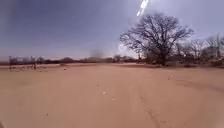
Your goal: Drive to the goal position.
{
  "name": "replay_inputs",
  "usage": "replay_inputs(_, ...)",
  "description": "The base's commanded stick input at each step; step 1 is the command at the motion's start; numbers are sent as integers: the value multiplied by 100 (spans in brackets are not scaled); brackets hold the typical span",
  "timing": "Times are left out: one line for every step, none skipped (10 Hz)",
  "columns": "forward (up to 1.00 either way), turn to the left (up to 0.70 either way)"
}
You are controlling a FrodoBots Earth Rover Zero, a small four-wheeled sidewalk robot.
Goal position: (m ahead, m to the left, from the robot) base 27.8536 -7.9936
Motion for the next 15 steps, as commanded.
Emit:
replay_inputs(100, 0)
replay_inputs(100, 0)
replay_inputs(100, 0)
replay_inputs(100, 0)
replay_inputs(100, -27)
replay_inputs(100, -27)
replay_inputs(100, -27)
replay_inputs(100, 0)
replay_inputs(100, 0)
replay_inputs(100, 0)
replay_inputs(100, 0)
replay_inputs(100, 0)
replay_inputs(100, 0)
replay_inputs(100, 0)
replay_inputs(100, 0)
